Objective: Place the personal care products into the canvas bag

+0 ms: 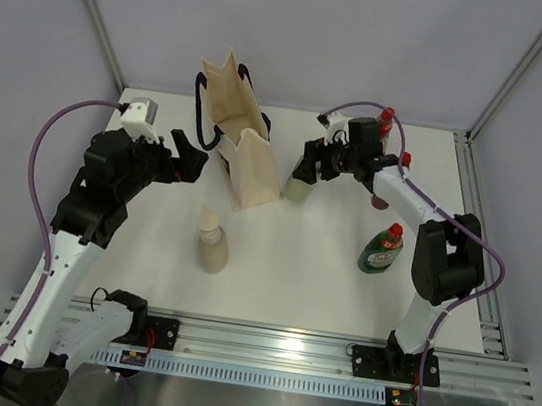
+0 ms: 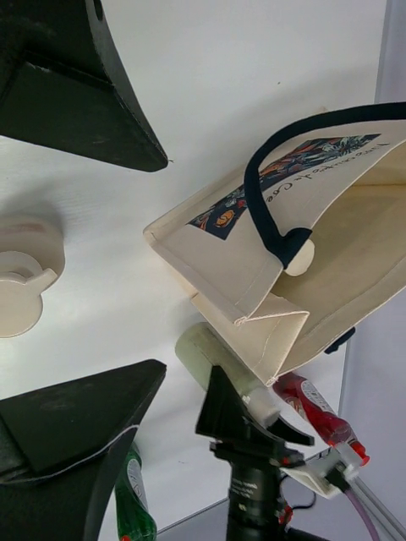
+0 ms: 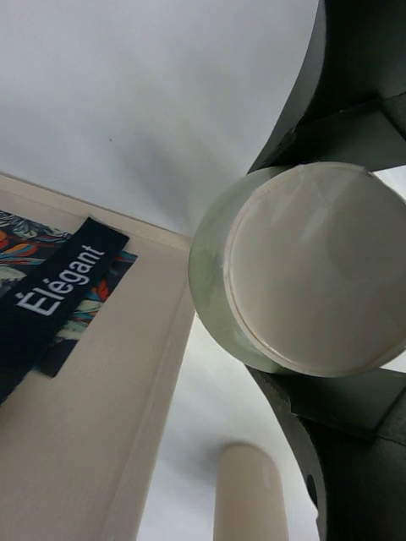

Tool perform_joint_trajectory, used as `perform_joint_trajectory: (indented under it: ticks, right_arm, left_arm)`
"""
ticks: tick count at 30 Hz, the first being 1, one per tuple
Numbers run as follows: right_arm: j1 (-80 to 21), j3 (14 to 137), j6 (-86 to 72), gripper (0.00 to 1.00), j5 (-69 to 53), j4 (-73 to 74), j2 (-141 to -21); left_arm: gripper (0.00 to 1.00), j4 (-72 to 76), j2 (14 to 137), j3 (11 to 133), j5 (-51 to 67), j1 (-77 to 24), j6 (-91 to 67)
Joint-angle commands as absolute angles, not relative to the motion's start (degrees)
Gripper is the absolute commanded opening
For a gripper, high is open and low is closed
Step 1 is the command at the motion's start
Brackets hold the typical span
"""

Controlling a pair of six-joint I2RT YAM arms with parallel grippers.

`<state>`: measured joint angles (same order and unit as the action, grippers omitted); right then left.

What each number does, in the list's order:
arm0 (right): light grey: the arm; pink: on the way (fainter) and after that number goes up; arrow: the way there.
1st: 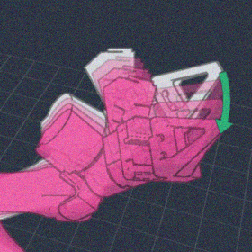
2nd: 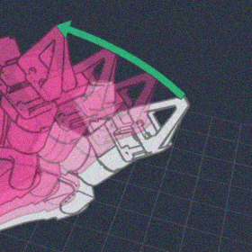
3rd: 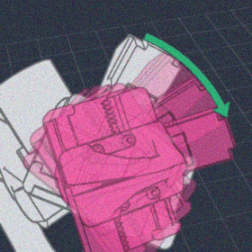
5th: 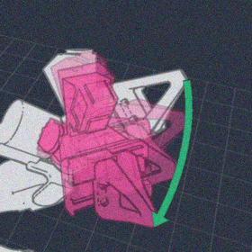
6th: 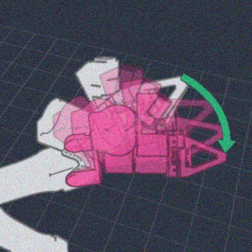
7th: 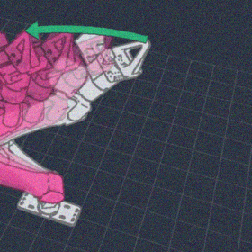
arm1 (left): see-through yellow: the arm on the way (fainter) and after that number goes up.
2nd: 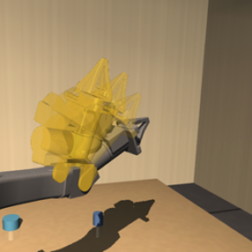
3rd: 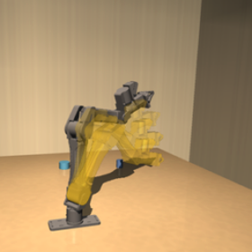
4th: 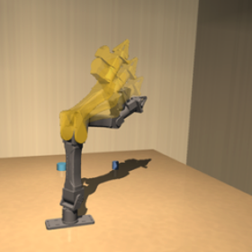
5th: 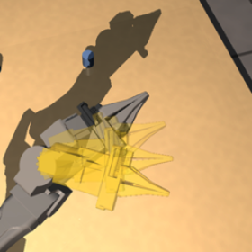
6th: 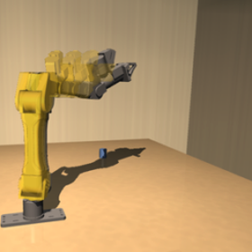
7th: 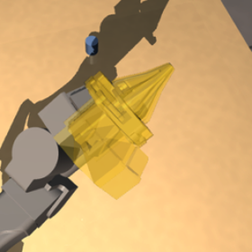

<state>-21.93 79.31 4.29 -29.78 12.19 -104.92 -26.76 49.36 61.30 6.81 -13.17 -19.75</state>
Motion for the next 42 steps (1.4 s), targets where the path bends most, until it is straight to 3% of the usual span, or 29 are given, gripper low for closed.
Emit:
perform_joint_trajectory:
  ticks: [1,10,15,26,34,42]
  right_arm:
    - [-20.57,87.79,-3.86,0.00,-37.78,11.60,-97.39]
    - [-19.78,99.48,-20.36,0.00,-44.56,11.26,-94.57]
    - [-20.30,112.04,-29.42,0.00,-46.67,10.46,-97.37]
    - [-29.79,147.29,-27.08,0.00,-33.68,13.36,-123.38]
    - [-33.57,152.05,-15.39,0.00,-18.55,9.58,-132.09]
    - [-37.08,139.75,10.14,0.00,-13.63,9.40,-129.90]
  left_arm:
    - [0.99,-23.47,47.20,60.03,7.65,-13.01,-19.69]
    - [0.99,-23.20,44.74,58.54,7.21,-13.01,-20.13]
    - [0.99,-23.38,44.12,58.10,6.77,-13.01,-19.95]
    - [0.99,-24.61,42.19,56.17,7.03,-13.01,-21.53]
    - [0.99,-25.40,37.18,50.98,6.51,-13.01,-23.82]
    - [0.99,-27.42,35.68,47.99,6.15,-13.01,-23.47]
